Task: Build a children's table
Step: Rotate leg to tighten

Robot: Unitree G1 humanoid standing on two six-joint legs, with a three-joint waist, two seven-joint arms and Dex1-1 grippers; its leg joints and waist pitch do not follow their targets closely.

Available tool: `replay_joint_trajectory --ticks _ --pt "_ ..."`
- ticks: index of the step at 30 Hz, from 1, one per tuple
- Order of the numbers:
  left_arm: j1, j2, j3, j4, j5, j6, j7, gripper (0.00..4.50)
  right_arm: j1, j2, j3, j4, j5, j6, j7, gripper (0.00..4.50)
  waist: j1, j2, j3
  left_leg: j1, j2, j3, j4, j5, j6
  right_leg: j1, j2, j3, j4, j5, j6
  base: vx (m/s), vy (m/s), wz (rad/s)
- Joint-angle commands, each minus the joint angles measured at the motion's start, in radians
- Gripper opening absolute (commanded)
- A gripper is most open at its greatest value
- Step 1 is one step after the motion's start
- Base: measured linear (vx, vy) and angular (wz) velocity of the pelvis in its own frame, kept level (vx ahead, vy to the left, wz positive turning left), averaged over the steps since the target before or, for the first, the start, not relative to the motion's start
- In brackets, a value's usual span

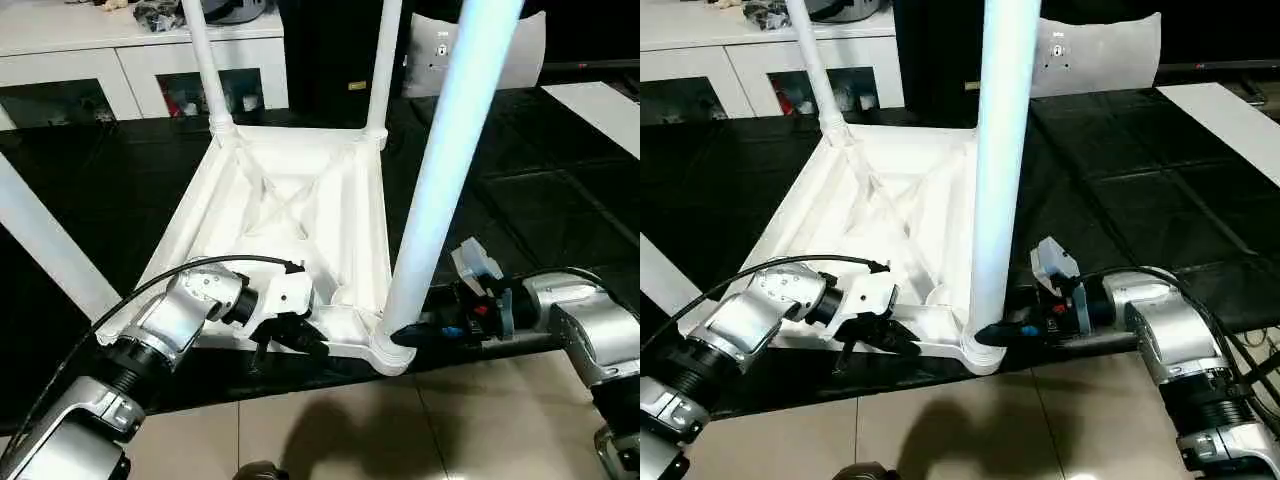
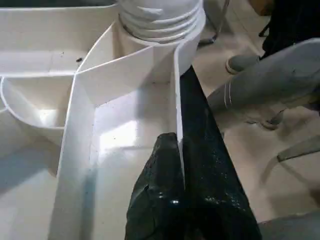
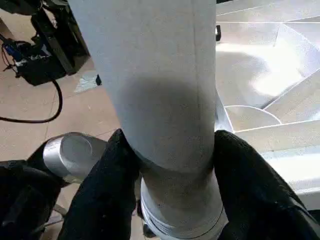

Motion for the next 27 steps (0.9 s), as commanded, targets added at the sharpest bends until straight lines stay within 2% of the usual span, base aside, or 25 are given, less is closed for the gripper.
replay_joint_trajectory --ticks 1,2,3,4,6,8,9,10,11,13,14,15,16,17,18,21,22,23,25,26,27 --pt "0.008 -0.010 -0.015 0.000 0.009 0.050 0.011 0.00 0.017 0.010 0.003 -0.036 0.038 0.031 -0.003 1.94 -0.007 -0.010 -0.068 0.013 0.069 -0.020 -0.061 -0.159 0.071 0.046 -0.089 0.060 -0.072 -0.241 -0.195 0.000 0.000 0.00" --pt "0.014 -0.028 0.011 -0.010 -0.003 0.127 0.062 0.00 0.030 0.043 -0.011 -0.059 0.037 0.065 -0.084 1.94 -0.008 -0.014 -0.068 0.013 0.070 -0.020 -0.062 -0.152 0.071 0.047 -0.088 0.061 -0.071 -0.240 -0.194 0.000 0.000 0.00" --pt "0.014 -0.038 0.023 -0.014 -0.006 0.168 0.087 0.00 0.029 0.066 -0.017 -0.064 0.027 0.088 -0.142 1.94 -0.009 -0.013 -0.065 0.012 0.070 -0.021 -0.064 -0.153 0.067 0.045 -0.088 0.060 -0.072 -0.254 -0.194 0.000 0.000 0.00" --pt "0.014 -0.038 0.023 -0.014 -0.006 0.168 0.087 0.00 0.029 0.066 -0.017 -0.064 0.027 0.088 -0.142 1.93 -0.009 -0.013 -0.065 0.012 0.070 -0.021 -0.064 -0.153 0.067 0.045 -0.088 0.060 -0.072 -0.254 -0.194 0.000 0.000 0.00" --pt "0.007 -0.073 0.057 -0.012 -0.013 0.229 0.156 0.00 0.014 0.140 -0.035 -0.051 -0.016 0.110 -0.308 1.93 -0.022 -0.015 -0.056 0.017 0.062 -0.022 -0.068 -0.222 0.039 0.041 -0.090 0.058 -0.090 -0.413 -0.152 0.000 0.000 0.00" --pt "0.003 -0.089 0.071 -0.007 -0.017 0.250 0.186 0.00 0.005 0.168 -0.044 -0.043 -0.030 0.123 -0.368 1.93 -0.032 -0.012 -0.049 0.019 0.058 -0.025 -0.071 -0.256 0.018 0.037 -0.088 0.054 -0.098 -0.479 -0.135 -0.025 -0.002 -0.04" --pt "-0.006 -0.118 0.094 0.001 -0.023 0.281 0.236 0.00 -0.009 0.216 -0.060 -0.030 -0.048 0.157 -0.467 1.93 -0.055 -0.016 -0.046 0.023 0.048 -0.031 -0.072 -0.312 -0.008 0.040 -0.088 0.042 -0.111 -0.586 -0.092 -0.050 -0.005 -0.07" --pt "-0.016 -0.150 0.116 0.013 -0.027 0.315 0.293 0.00 -0.023 0.260 -0.073 -0.020 -0.071 0.198 -0.567 1.93 -0.062 -0.015 -0.045 0.023 0.048 -0.034 -0.072 -0.321 -0.016 0.038 -0.088 0.041 -0.114 -0.604 -0.080 -0.050 0.007 -0.10" --pt "-0.016 -0.150 0.116 0.013 -0.027 0.315 0.293 0.00 -0.023 0.260 -0.073 -0.020 -0.071 0.198 -0.567 1.93 -0.084 -0.015 -0.044 0.021 0.045 -0.039 -0.072 -0.354 -0.017 0.041 -0.088 0.033 -0.123 -0.642 -0.050 0.000 0.000 0.00" --pt "-0.038 -0.212 0.149 0.045 -0.029 0.360 0.398 0.00 -0.050 0.357 -0.108 0.005 -0.111 0.258 -0.769 1.93 -0.099 -0.009 -0.045 0.020 0.045 -0.040 -0.074 -0.359 -0.015 0.040 -0.086 0.033 -0.125 -0.621 -0.050 0.000 0.000 0.00" --pt "-0.054 -0.248 0.166 0.073 -0.025 0.367 0.463 0.00 -0.068 0.409 -0.120 0.035 -0.139 0.252 -0.875 1.93 -0.112 0.001 -0.047 0.019 0.044 -0.043 -0.074 -0.369 -0.019 0.039 -0.085 0.031 -0.123 -0.601 -0.056 0.000 0.000 0.00" --pt "-0.054 -0.248 0.166 0.073 -0.025 0.367 0.463 0.00 -0.068 0.409 -0.120 0.035 -0.139 0.252 -0.875 1.93 -0.122 -0.004 -0.045 0.018 0.042 -0.042 -0.073 -0.378 -0.020 0.036 -0.083 0.030 -0.128 -0.605 -0.053 0.000 0.000 0.00" --pt "-0.077 -0.300 0.195 0.109 -0.022 0.367 0.560 0.00 -0.095 0.475 -0.133 0.087 -0.167 0.212 -1.002 1.93 -0.127 -0.002 -0.049 0.021 0.040 -0.046 -0.071 -0.385 -0.018 0.040 -0.086 0.025 -0.128 -0.602 -0.052 0.000 0.000 0.00" --pt "-0.078 -0.300 0.195 0.109 -0.022 0.367 0.560 0.00 -0.095 0.475 -0.134 0.087 -0.167 0.212 -1.002 1.93 -0.131 0.004 -0.049 0.021 0.041 -0.045 -0.072 -0.383 -0.016 0.038 -0.086 0.026 -0.129 -0.586 -0.056 0.000 0.000 0.00" --pt "-0.091 -0.324 0.205 0.122 -0.021 0.361 0.598 0.00 -0.110 0.498 -0.128 0.126 -0.168 0.158 -1.022 2.27 -0.141 0.004 -0.052 0.026 0.041 -0.044 -0.070 -0.396 -0.008 0.037 -0.085 0.021 -0.135 -0.556 -0.068 0.000 0.000 0.00" --pt "-0.099 -0.342 0.208 0.118 -0.002 0.359 0.619 0.00 -0.109 0.509 -0.123 0.143 -0.193 0.078 -1.034 2.68 -0.140 0.002 -0.053 0.018 0.045 -0.039 -0.073 -0.359 0.018 0.040 -0.085 0.030 -0.127 -0.476 -0.093 0.000 0.000 0.00" --pt "-0.097 -0.339 0.201 0.117 0.007 0.346 0.614 0.00 -0.103 0.514 -0.138 0.129 -0.170 0.073 -1.010 2.82 -0.138 0.001 -0.057 0.011 0.047 -0.038 -0.075 -0.322 0.030 0.046 -0.086 0.036 -0.119 -0.417 -0.112 0.000 0.000 0.00" --pt "-0.096 -0.334 0.197 0.117 0.010 0.338 0.609 0.00 -0.097 0.513 -0.147 0.117 -0.152 0.071 -0.989 2.97 -0.136 0.000 -0.059 0.009 0.050 -0.038 -0.074 -0.303 0.034 0.048 -0.087 0.039 -0.113 -0.385 -0.121 0.000 0.000 0.00" --pt "-0.093 -0.324 0.194 0.119 0.014 0.327 0.603 0.00 -0.084 0.508 -0.159 0.081 -0.135 0.077 -0.946 3.09 -0.131 -0.002 -0.064 0.007 0.052 -0.032 -0.070 -0.236 0.057 0.049 -0.084 0.044 -0.099 -0.280 -0.166 0.000 0.000 0.00" --pt "-0.088 -0.300 0.183 0.125 0.020 0.296 0.579 0.00 -0.067 0.474 -0.162 0.051 -0.125 0.069 -0.895 3.09 -0.124 -0.003 -0.065 0.006 0.051 -0.028 -0.066 -0.212 0.072 0.052 -0.086 0.046 -0.097 -0.252 -0.177 0.000 0.000 0.00" --pt "-0.088 -0.300 0.183 0.125 0.020 0.296 0.579 0.00 -0.067 0.474 -0.162 0.051 -0.125 0.069 -0.895 3.29 -0.120 -0.003 -0.066 0.004 0.050 -0.028 -0.065 -0.196 0.080 0.054 -0.087 0.046 -0.096 -0.242 -0.177 0.000 0.000 0.00"
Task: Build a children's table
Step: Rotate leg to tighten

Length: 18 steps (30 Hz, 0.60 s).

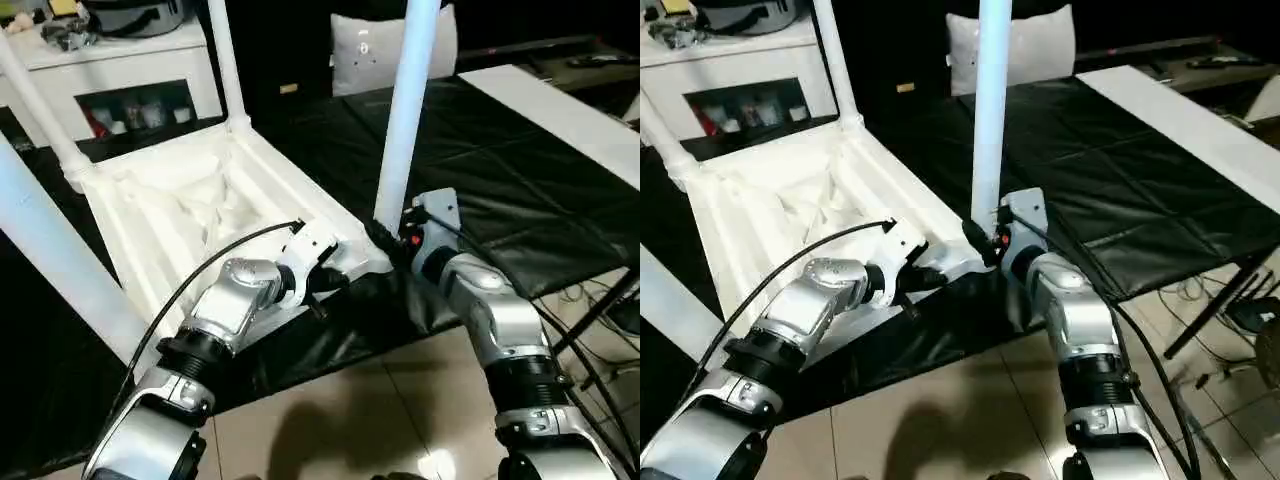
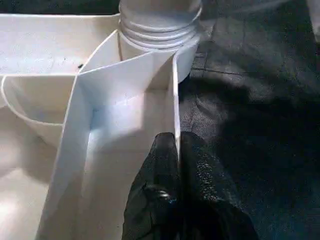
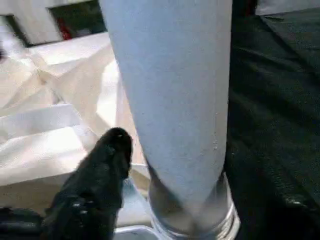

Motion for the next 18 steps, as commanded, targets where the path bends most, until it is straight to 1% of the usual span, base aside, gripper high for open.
replay_joint_trajectory --ticks 1,2,3,4,5,6,7,8,9,10,11,12,13,14,15,16,17,18 --pt "-0.016 0.005 -0.019 -0.007 0.011 -0.038 -0.017 0.00 0.010 0.012 0.047 -0.029 0.036 0.005 0.088 3.29 0.012 -0.008 -0.070 -0.002 0.050 -0.019 -0.060 -0.165 0.090 0.055 -0.085 0.059 -0.072 -0.241 -0.178 0.000 0.000 0.00" --pt "-0.013 0.017 -0.025 -0.004 0.012 -0.053 -0.032 0.00 0.017 -0.012 0.049 -0.031 0.046 -0.007 0.119 3.50 0.018 -0.010 -0.069 -0.002 0.051 -0.019 -0.060 -0.152 0.096 0.055 -0.084 0.057 -0.073 -0.250 -0.174 0.000 0.000 0.00" --pt "-0.010 0.028 -0.031 -0.002 0.014 -0.067 -0.047 0.00 0.023 -0.036 0.050 -0.032 0.053 -0.019 0.149 3.54 0.025 -0.008 -0.071 0.001 0.052 -0.017 -0.058 -0.140 0.097 0.053 -0.085 0.058 -0.074 -0.248 -0.174 0.000 0.000 0.00" --pt "-0.008 0.034 -0.035 -0.001 0.016 -0.076 -0.056 0.00 0.026 -0.050 0.051 -0.030 0.058 -0.032 0.168 3.58 0.026 -0.009 -0.071 0.000 0.053 -0.017 -0.058 -0.133 0.096 0.054 -0.085 0.059 -0.071 -0.238 -0.176 0.000 0.000 0.00" --pt "-0.002 0.052 -0.046 -0.004 0.019 -0.098 -0.089 0.00 0.033 -0.082 0.045 -0.036 0.073 -0.039 0.218 3.69 0.033 -0.014 -0.072 0.000 0.056 -0.018 -0.058 -0.127 0.100 0.055 -0.086 0.058 -0.069 -0.227 -0.176 0.000 0.000 0.00" --pt "0.005 0.069 -0.056 -0.009 0.021 -0.120 -0.121 0.00 0.040 -0.112 0.041 -0.041 0.080 -0.043 0.260 3.69 0.035 -0.011 -0.071 0.000 0.057 -0.017 -0.058 -0.133 0.104 0.054 -0.084 0.058 -0.069 -0.227 -0.176 0.000 0.000 0.00" --pt "0.011 0.084 -0.066 -0.013 0.022 -0.136 -0.153 0.00 0.044 -0.144 0.039 -0.042 0.082 -0.050 0.298 3.93 0.036 -0.014 -0.070 0.002 0.057 -0.016 -0.059 -0.140 0.106 0.052 -0.083 0.057 -0.070 -0.232 -0.175 0.000 0.000 0.00" --pt "0.018 0.111 -0.083 -0.017 0.025 -0.169 -0.204 0.00 0.053 -0.201 0.046 -0.046 0.078 -0.056 0.367 3.98 0.042 -0.014 -0.069 0.002 0.059 -0.018 -0.060 -0.148 0.104 0.053 -0.083 0.057 -0.069 -0.247 -0.172 0.000 0.000 0.00" --pt "0.018 0.118 -0.089 -0.015 0.025 -0.180 -0.222 0.00 0.055 -0.219 0.052 -0.045 0.071 -0.064 0.387 4.00 0.045 -0.013 -0.069 0.004 0.060 -0.017 -0.060 -0.153 0.102 0.051 -0.082 0.058 -0.070 -0.254 -0.170 0.000 0.000 0.00" --pt "0.019 0.119 -0.090 -0.015 0.025 -0.181 -0.225 0.00 0.055 -0.221 0.052 -0.045 0.070 -0.065 0.389 4.07 0.047 -0.014 -0.067 0.005 0.061 -0.017 -0.061 -0.161 0.097 0.049 -0.084 0.059 -0.070 -0.268 -0.169 0.000 0.000 0.00" --pt "0.020 0.144 -0.113 -0.012 0.031 -0.208 -0.273 0.00 0.056 -0.269 0.069 -0.035 0.051 -0.090 0.449 4.21 0.052 -0.014 -0.065 0.010 0.062 -0.015 -0.062 -0.182 0.084 0.045 -0.084 0.058 -0.075 -0.304 -0.165 0.000 0.000 0.00" --pt "0.020 0.144 -0.113 -0.012 0.031 -0.208 -0.273 0.00 0.056 -0.269 0.069 -0.035 0.051 -0.090 0.449 4.34 0.052 -0.014 -0.065 0.010 0.062 -0.015 -0.062 -0.182 0.084 0.045 -0.084 0.058 -0.075 -0.304 -0.165 0.000 0.000 0.00" --pt "0.021 0.159 -0.129 -0.009 0.038 -0.237 -0.303 0.00 0.057 -0.296 0.082 -0.033 0.050 -0.106 0.497 4.34 0.056 -0.015 -0.064 0.008 0.062 -0.015 -0.063 -0.189 0.080 0.046 -0.085 0.059 -0.075 -0.317 -0.161 0.000 0.000 0.00" --pt "0.024 0.176 -0.147 -0.010 0.044 -0.257 -0.338 0.00 0.058 -0.321 0.093 -0.034 0.057 -0.113 0.550 4.34 0.063 -0.015 -0.066 0.009 0.063 -0.016 -0.062 -0.193 0.081 0.047 -0.086 0.058 -0.075 -0.323 -0.156 0.000 0.000 0.00" --pt "0.024 0.176 -0.147 -0.010 0.044 -0.257 -0.338 0.00 0.058 -0.321 0.093 -0.034 0.057 -0.113 0.550 4.34 0.065 -0.016 -0.066 0.008 0.064 -0.015 -0.062 -0.188 0.081 0.047 -0.086 0.060 -0.074 -0.318 -0.154 0.000 0.000 0.00" --pt "0.025 0.196 -0.167 -0.008 0.050 -0.290 -0.379 0.00 0.060 -0.348 0.107 -0.036 0.076 -0.122 0.619 4.34 0.071 -0.014 -0.067 0.011 0.065 -0.014 -0.062 -0.178 0.079 0.044 -0.086 0.062 -0.072 -0.304 -0.160 0.000 0.000 0.00" --pt "0.024 0.217 -0.187 -0.003 0.058 -0.323 -0.422 0.00 0.060 -0.376 0.121 -0.036 0.093 -0.129 0.693 4.34 0.077 -0.017 -0.068 0.009 0.064 -0.014 -0.060 -0.184 0.089 0.048 -0.086 0.059 -0.071 -0.300 -0.163 0.000 0.000 0.00" --pt "0.021 0.242 -0.209 0.002 0.066 -0.365 -0.482 0.00 0.056 -0.410 0.141 -0.028 0.109 -0.144 0.788 4.34 0.079 -0.017 -0.068 0.007 0.065 -0.014 -0.060 -0.176 0.092 0.049 -0.087 0.061 -0.069 -0.290 -0.163 0.000 0.000 0.00"
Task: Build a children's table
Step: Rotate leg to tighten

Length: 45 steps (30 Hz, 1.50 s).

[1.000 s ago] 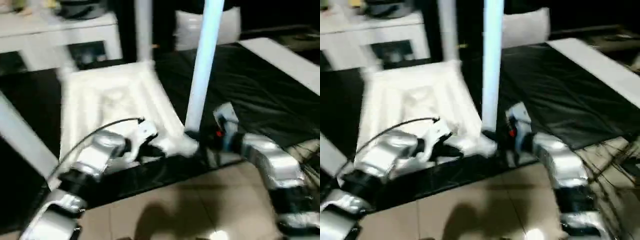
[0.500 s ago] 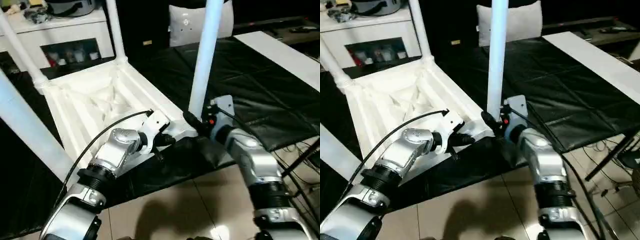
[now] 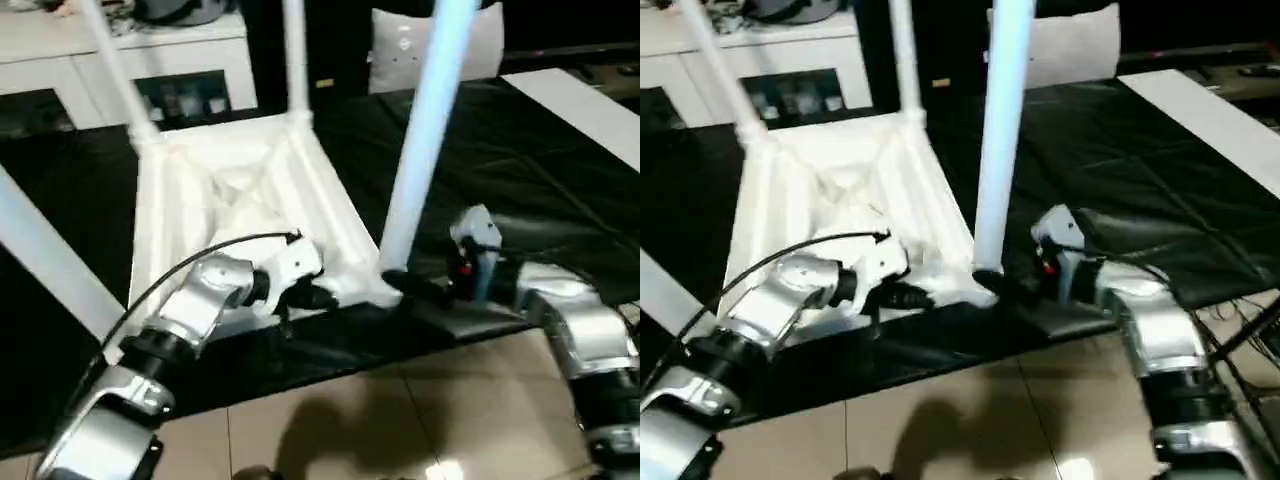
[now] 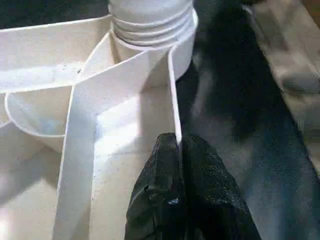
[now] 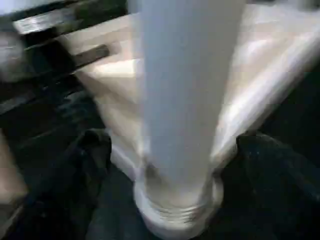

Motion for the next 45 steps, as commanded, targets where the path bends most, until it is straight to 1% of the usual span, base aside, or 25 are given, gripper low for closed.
replay_joint_trajectory --ticks 1,2,3,4,5,7,8,15,18,22,25,29,31,32,33,34,35,36,38,39,41,42,43,44,45 --pt "0.005 0.031 -0.078 0.002 0.039 -0.061 -0.130 0.00 -0.001 -0.039 0.026 0.001 0.027 -0.029 0.135 4.18 0.004 -0.017 -0.070 0.009 0.062 -0.016 -0.059 -0.172 0.102 0.052 -0.087 0.060 -0.068 -0.285 -0.165 0.000 0.000 0.00" --pt "0.005 0.039 -0.085 -0.005 0.035 -0.067 -0.158 0.00 -0.004 -0.048 0.036 0.006 0.028 -0.034 0.165 4.18 0.007 -0.015 -0.070 0.010 0.065 -0.015 -0.059 -0.164 0.104 0.049 -0.088 0.062 -0.067 -0.281 -0.167 0.000 0.000 0.00" --pt "0.005 0.043 -0.088 -0.010 0.032 -0.069 -0.172 0.00 -0.006 -0.052 0.041 0.007 0.029 -0.035 0.181 4.07 0.008 -0.020 -0.069 0.010 0.065 -0.014 -0.059 -0.160 0.104 0.049 -0.088 0.061 -0.066 -0.282 -0.169 0.000 0.000 0.00" --pt "0.005 0.049 -0.092 -0.014 0.029 -0.076 -0.191 0.00 -0.009 -0.057 0.048 0.012 0.030 -0.037 0.200 3.95 0.015 -0.016 -0.070 0.012 0.066 -0.015 -0.060 -0.157 0.103 0.047 -0.088 0.061 -0.065 -0.285 -0.173 0.000 0.000 0.00" --pt "0.005 0.058 -0.100 -0.023 0.024 -0.084 -0.219 0.00 -0.014 -0.064 0.060 0.019 0.030 -0.039 0.229 3.89 0.018 -0.022 -0.071 0.013 0.067 -0.015 -0.060 -0.152 0.101 0.046 -0.088 0.061 -0.063 -0.279 -0.179 0.000 0.000 0.00" --pt "0.003 0.067 -0.109 -0.030 0.025 -0.093 -0.239 0.00 -0.020 -0.068 0.071 0.025 0.029 -0.044 0.251 3.71 0.021 -0.019 -0.073 0.013 0.069 -0.016 -0.060 -0.146 0.099 0.046 -0.089 0.061 -0.059 -0.264 -0.189 0.000 0.000 0.00" --pt "0.001 0.073 -0.117 -0.034 0.029 -0.105 -0.252 0.00 -0.025 -0.069 0.080 0.032 0.025 -0.054 0.267 3.60 0.024 -0.021 -0.071 0.014 0.069 -0.015 -0.060 -0.149 0.097 0.045 -0.089 0.062 -0.060 -0.268 -0.192 0.000 0.000 0.00" --pt "0.001 0.073 -0.120 -0.038 0.028 -0.124 -0.278 0.00 -0.042 -0.052 0.095 0.057 0.033 -0.053 0.300 3.06 0.038 -0.021 -0.072 0.018 0.070 -0.014 -0.061 -0.166 0.079 0.044 -0.090 0.064 -0.063 -0.301 -0.180 0.000 0.000 0.00" --pt "0.007 0.068 -0.119 -0.046 0.023 -0.119 -0.289 0.00 -0.039 -0.042 0.102 0.054 0.043 -0.043 0.314 2.74 0.037 -0.021 -0.074 0.015 0.068 -0.016 -0.061 -0.156 0.080 0.047 -0.090 0.063 -0.061 -0.282 -0.181 0.000 0.000 0.00" --pt "0.006 0.068 -0.123 -0.036 0.024 -0.121 -0.293 0.00 -0.038 -0.030 0.102 0.061 0.064 -0.023 0.329 2.63 0.038 -0.021 -0.075 0.015 0.068 -0.015 -0.059 -0.147 0.085 0.047 -0.089 0.063 -0.059 -0.267 -0.186 0.000 0.000 0.00" --pt "0.007 0.068 -0.119 -0.035 0.018 -0.112 -0.297 0.00 -0.033 -0.027 0.106 0.058 0.074 -0.006 0.339 2.23 0.039 -0.021 -0.076 0.014 0.068 -0.015 -0.059 -0.138 0.088 0.048 -0.089 0.062 -0.058 -0.263 -0.186 0.000 0.000 0.00" --pt "0.016 0.058 -0.096 -0.059 -0.008 -0.039 -0.283 0.00 -0.004 -0.005 0.089 0.001 0.121 0.058 0.322 2.00 0.039 -0.015 -0.076 0.014 0.068 -0.016 -0.058 -0.136 0.086 0.048 -0.088 0.062 -0.056 -0.247 -0.194 0.000 0.000 0.00" --pt "0.020 0.052 -0.085 -0.071 -0.015 0.003 -0.265 0.00 0.000 0.010 0.080 -0.015 0.127 0.085 0.283 1.97 0.037 -0.017 -0.076 0.013 0.071 -0.017 -0.060 -0.131 0.082 0.050 -0.088 0.063 -0.054 -0.235 -0.197 0.000 0.000 0.00" --pt "0.027 0.042 -0.069 -0.090 -0.032 0.057 -0.244 0.00 -0.002 0.038 0.069 -0.021 0.111 0.120 0.195 1.97 0.036 -0.016 -0.074 0.013 0.069 -0.017 -0.061 -0.141 0.078 0.048 -0.088 0.061 -0.058 -0.254 -0.195 0.000 0.000 0.00" --pt "0.027 0.042 -0.069 -0.090 -0.032 0.057 -0.244 0.00 -0.002 0.038 0.069 -0.021 0.111 0.120 0.195 1.96 0.033 -0.017 -0.073 0.015 0.069 -0.016 -0.062 -0.149 0.072 0.048 -0.087 0.062 -0.058 -0.268 -0.192 0.000 0.000 0.00" --pt "0.034 0.027 -0.048 -0.115 -0.044 0.132 -0.201 0.00 -0.011 0.082 0.055 -0.015 0.071 0.137 0.062 1.96 0.031 -0.010 -0.069 0.017 0.066 -0.016 -0.063 -0.173 0.058 0.046 -0.088 0.062 -0.064 -0.317 -0.181 0.000 0.000 0.00" --pt "0.035 0.023 -0.044 -0.119 -0.046 0.143 -0.192 0.00 -0.012 0.090 0.052 -0.013 0.064 0.137 0.039 1.96 0.023 -0.016 -0.062 0.014 0.061 -0.017 -0.066 -0.209 0.042 0.046 -0.088 0.060 -0.074 -0.395 -0.157 0.000 0.000 0.00" --pt "0.036 0.015 -0.035 -0.127 -0.049 0.167 -0.171 0.00 -0.015 0.108 0.045 -0.009 0.050 0.140 -0.014 1.96 0.019 -0.016 -0.061 0.017 0.059 -0.019 -0.068 -0.229 0.030 0.046 -0.090 0.058 -0.077 -0.434 -0.147 0.000 0.000 0.00" --pt "0.027 -0.033 0.006 -0.120 -0.046 0.232 -0.059 0.00 -0.028 0.165 0.019 0.001 0.019 0.174 -0.166 1.96 -0.010 -0.015 -0.051 0.022 0.050 -0.025 -0.070 -0.299 -0.003 0.042 -0.087 0.047 -0.096 -0.572 -0.097 0.000 0.000 0.00" --pt "0.021 -0.054 0.020 -0.111 -0.043 0.252 -0.013 0.00 -0.035 0.190 0.006 0.006 0.010 0.199 -0.228 1.95 -0.028 -0.018 -0.049 0.027 0.046 -0.027 -0.067 -0.338 -0.009 0.040 -0.086 0.040 -0.107 -0.625 -0.071 0.000 0.000 0.00" --pt "0.004 -0.110 0.053 -0.082 -0.034 0.295 0.091 0.00 -0.060 0.252 -0.030 0.038 -0.028 0.242 -0.401 1.95 -0.047 -0.013 -0.047 0.029 0.044 -0.033 -0.066 -0.376 -0.014 0.039 -0.083 0.028 -0.116 -0.650 -0.052 0.000 0.000 0.00" --pt "-0.004 -0.133 0.064 -0.069 -0.032 0.309 0.129 0.00 -0.071 0.277 -0.045 0.053 -0.039 0.248 -0.464 1.95 -0.059 -0.007 -0.049 0.026 0.042 -0.036 -0.066 -0.387 -0.016 0.045 -0.083 0.023 -0.117 -0.647 -0.045 0.000 0.000 0.00" --pt "-0.009 -0.154 0.077 -0.062 -0.030 0.324 0.164 0.00 -0.078 0.298 -0.054 0.059 -0.047 0.252 -0.514 1.95 -0.078 -0.010 -0.049 0.017 0.041 -0.042 -0.068 -0.409 -0.019 0.049 -0.082 0.013 -0.122 -0.643 -0.030 0.000 0.000 0.00" --pt "-0.024 -0.200 0.108 -0.041 -0.038 0.331 0.236 0.00 -0.093 0.336 -0.067 0.083 -0.064 0.243 -0.602 1.95 -0.090 -0.005 -0.051 0.023 0.038 -0.042 -0.064 -0.429 -0.017 0.046 -0.082 0.006 -0.130 -0.643 -0.018 0.000 0.000 0.00" --pt "-0.026 -0.208 0.113 -0.039 -0.039 0.334 0.248 0.00 -0.096 0.343 -0.070 0.088 -0.064 0.238 -0.614 1.95 -0.097 -0.006 -0.051 0.028 0.035 -0.041 -0.060 -0.433 -0.011 0.042 -0.083 0.003 -0.135 -0.643 -0.018 0.000 0.000 0.00"
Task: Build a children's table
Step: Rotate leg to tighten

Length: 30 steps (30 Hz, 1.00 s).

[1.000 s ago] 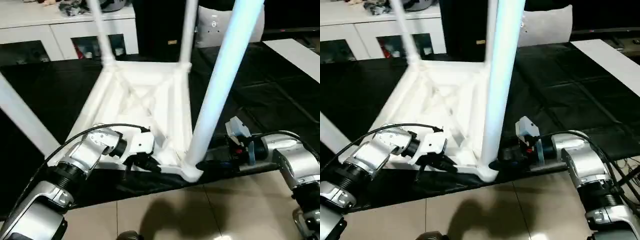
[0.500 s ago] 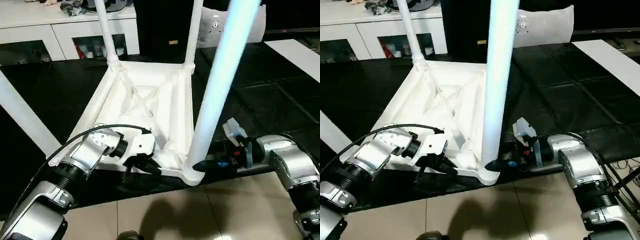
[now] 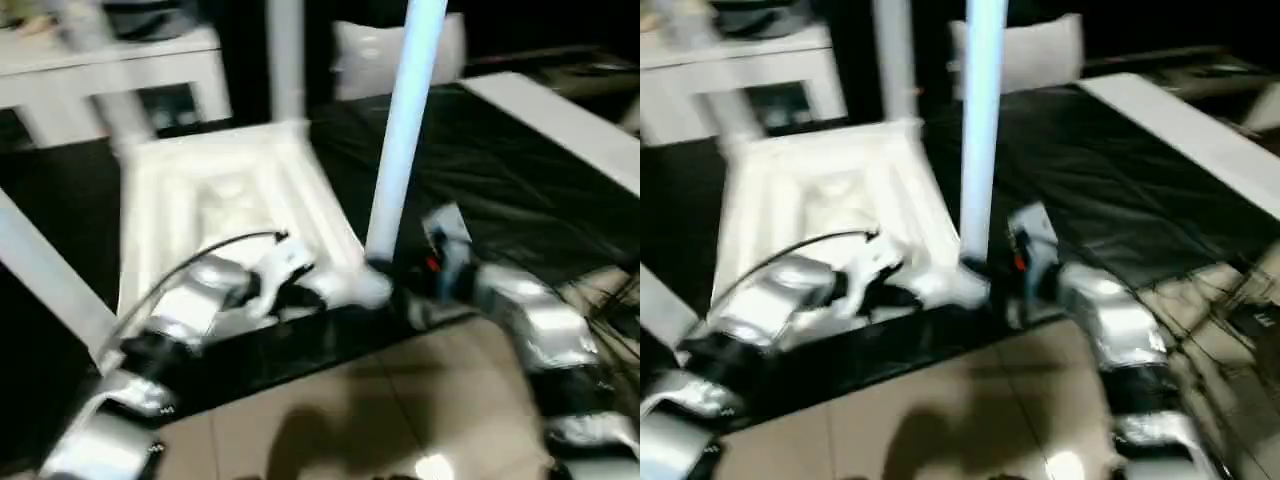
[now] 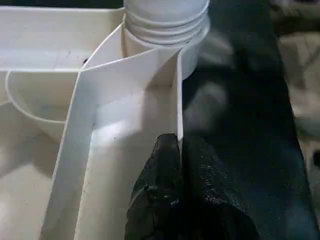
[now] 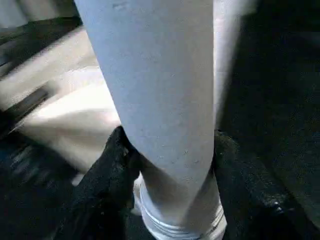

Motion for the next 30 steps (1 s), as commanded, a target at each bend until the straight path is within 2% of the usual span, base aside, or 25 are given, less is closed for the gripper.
replay_joint_trajectory --ticks 1,2,3,4,5,6,7,8,9,10,12,13,14,15,16,18,21,22,24,25,28,30 --pt "-0.030 -0.068 0.002 -0.013 -0.051 0.006 0.035 0.00 -0.026 0.053 0.012 0.052 -0.005 0.006 -0.094 1.95 -0.004 -0.005 -0.056 0.014 0.032 -0.034 -0.060 -0.420 0.006 0.035 -0.076 0.024 -0.124 -0.621 -0.031 0.000 0.000 0.00" --pt "-0.037 -0.101 0.015 -0.012 -0.053 0.017 0.077 0.00 -0.034 0.091 -0.008 0.064 0.010 -0.039 -0.125 1.95 -0.011 -0.001 -0.056 0.007 0.036 -0.035 -0.064 -0.409 0.018 0.039 -0.080 0.020 -0.121 -0.584 -0.045 0.000 0.000 0.00" --pt "-0.037 -0.109 0.015 -0.016 -0.050 0.023 0.084 0.00 -0.035 0.101 -0.013 0.062 0.014 -0.053 -0.131 1.95 -0.011 0.001 -0.062 0.002 0.043 -0.037 -0.068 -0.390 0.025 0.044 -0.082 0.024 -0.115 -0.525 -0.059 0.000 0.000 0.00" --pt "-0.036 -0.112 0.008 -0.018 -0.043 0.023 0.086 0.00 -0.034 0.113 -0.019 0.061 0.029 -0.076 -0.118 1.95 -0.011 0.001 -0.062 0.002 0.043 -0.037 -0.068 -0.390 0.025 0.044 -0.082 0.024 -0.115 -0.525 -0.059 0.000 0.000 0.00" --pt "-0.034 -0.116 0.004 -0.023 -0.036 0.027 0.090 0.00 -0.032 0.124 -0.025 0.057 0.036 -0.085 -0.114 2.49 -0.012 0.002 -0.067 -0.007 0.049 -0.037 -0.072 -0.350 0.040 0.046 -0.082 0.037 -0.098 -0.411 -0.104 0.000 0.000 0.00" --pt "-0.033 -0.114 -0.002 -0.024 -0.030 0.027 0.089 0.00 -0.028 0.126 -0.021 0.051 0.034 -0.093 -0.105 2.49 -0.007 0.000 -0.071 -0.011 0.050 -0.033 -0.072 -0.307 0.053 0.048 -0.082 0.043 -0.087 -0.340 -0.134 0.000 0.000 0.00" --pt "-0.032 -0.103 -0.009 -0.023 -0.018 0.019 0.088 0.00 -0.017 0.121 -0.015 0.036 0.035 -0.088 -0.084 2.49 -0.006 -0.003 -0.071 -0.013 0.051 -0.032 -0.071 -0.291 0.060 0.049 -0.081 0.045 -0.083 -0.318 -0.147 0.000 0.000 0.00" --pt "-0.031 -0.089 -0.017 -0.022 -0.007 0.006 0.082 0.00 -0.007 0.112 -0.011 0.021 0.036 -0.082 -0.064 2.69 -0.003 -0.003 -0.071 -0.010 0.051 -0.030 -0.070 -0.281 0.068 0.048 -0.081 0.046 -0.082 -0.308 -0.156 0.000 0.000 0.00" --pt "-0.028 -0.074 -0.025 -0.020 0.005 -0.014 0.073 0.00 0.002 0.103 -0.010 0.008 0.040 -0.081 -0.050 2.69 0.000 -0.003 -0.071 -0.010 0.050 -0.026 -0.068 -0.263 0.079 0.048 -0.082 0.048 -0.081 -0.301 -0.167 0.000 0.000 0.00" --pt "-0.027 -0.065 -0.030 -0.019 0.013 -0.026 0.068 0.00 0.008 0.098 -0.012 0.000 0.044 -0.082 -0.043 2.89 0.006 -0.003 -0.072 -0.015 0.049 -0.024 -0.067 -0.235 0.087 0.052 -0.082 0.048 -0.079 -0.291 -0.167 0.000 0.000 0.00" --pt "-0.019 -0.038 -0.037 -0.014 0.026 -0.056 0.052 0.00 0.027 0.060 -0.015 -0.022 0.059 -0.127 0.014 3.00 0.015 -0.004 -0.073 -0.017 0.050 -0.022 -0.065 -0.195 0.095 0.054 -0.083 0.049 -0.075 -0.271 -0.166 0.000 0.000 0.00" --pt "-0.019 -0.037 -0.037 -0.014 0.026 -0.057 0.051 0.00 0.027 0.058 -0.015 -0.023 0.060 -0.128 0.016 3.08 0.024 -0.002 -0.074 -0.011 0.053 -0.020 -0.064 -0.184 0.097 0.052 -0.085 0.050 -0.076 -0.268 -0.166 0.000 0.000 0.00" --pt "-0.012 -0.014 -0.046 -0.013 0.030 -0.084 0.023 0.00 0.043 0.018 -0.012 -0.034 0.063 -0.160 0.078 3.21 0.032 -0.001 -0.076 -0.013 0.055 -0.022 -0.064 -0.170 0.097 0.055 -0.083 0.049 -0.070 -0.250 -0.165 0.000 0.000 0.00" --pt "-0.010 -0.007 -0.049 -0.013 0.031 -0.093 0.013 0.00 0.048 0.005 -0.012 -0.037 0.064 -0.167 0.099 3.21 0.038 0.000 -0.077 -0.010 0.057 -0.020 -0.063 -0.160 0.103 0.052 -0.081 0.052 -0.068 -0.226 -0.172 0.000 0.000 0.00" --pt "-0.003 0.019 -0.062 -0.014 0.030 -0.140 -0.036 0.00 0.061 -0.056 -0.008 -0.039 0.066 -0.186 0.179 3.40 0.043 -0.002 -0.077 -0.011 0.058 -0.021 -0.064 -0.156 0.105 0.055 -0.081 0.051 -0.067 -0.219 -0.171 0.000 0.000 0.00" --pt "-0.001 0.035 -0.065 -0.013 0.023 -0.163 -0.068 0.00 0.065 -0.107 -0.002 -0.037 0.066 -0.187 0.240 3.46 0.048 0.000 -0.075 -0.009 0.059 -0.019 -0.065 -0.166 0.108 0.050 -0.080 0.053 -0.063 -0.210 -0.180 0.000 0.000 0.00" --pt "0.000 0.043 -0.064 -0.012 0.008 -0.179 -0.099 0.00 0.066 -0.148 0.010 -0.031 0.052 -0.202 0.282 3.75 0.058 0.000 -0.072 -0.003 0.061 -0.017 -0.066 -0.205 0.093 0.047 -0.081 0.053 -0.070 -0.258 -0.178 0.000 0.000 0.00" --pt "-0.001 0.063 -0.088 0.001 0.012 -0.228 -0.156 0.00 0.062 -0.201 0.033 -0.017 0.025 -0.229 0.343 3.75 0.066 0.000 -0.073 -0.001 0.061 -0.017 -0.067 -0.211 0.087 0.046 -0.082 0.053 -0.071 -0.272 -0.174 0.000 0.000 0.00" --pt "0.000 0.085 -0.113 0.006 0.021 -0.261 -0.202 0.00 0.059 -0.233 0.049 -0.005 0.015 -0.250 0.390 3.75 0.072 -0.001 -0.072 -0.001 0.062 -0.015 -0.067 -0.218 0.084 0.045 -0.080 0.055 -0.071 -0.276 -0.169 0.000 0.000 0.00" --pt "0.003 0.107 -0.135 0.004 0.028 -0.289 -0.245 0.00 0.055 -0.260 0.063 0.006 0.013 -0.269 0.442 3.75 0.079 0.003 -0.073 0.000 0.063 -0.016 -0.066 -0.224 0.083 0.045 -0.083 0.054 -0.069 -0.277 -0.173 0.000 0.000 0.00" --pt "0.006 0.134 -0.151 0.001 0.025 -0.331 -0.299 0.00 0.050 -0.291 0.080 0.018 0.031 -0.282 0.538 3.75 0.091 0.002 -0.074 0.001 0.065 -0.013 -0.066 -0.223 0.085 0.045 -0.081 0.056 -0.067 -0.261 -0.179 0.000 0.000 0.00" --pt "0.009 0.163 -0.171 -0.009 0.029 -0.361 -0.365 0.00 0.050 -0.317 0.110 0.008 0.059 -0.261 0.641 3.48 0.097 -0.002 -0.075 -0.001 0.067 -0.015 -0.067 -0.219 0.088 0.046 -0.082 0.056 -0.063 -0.253 -0.188 0.000 0.000 0.00"
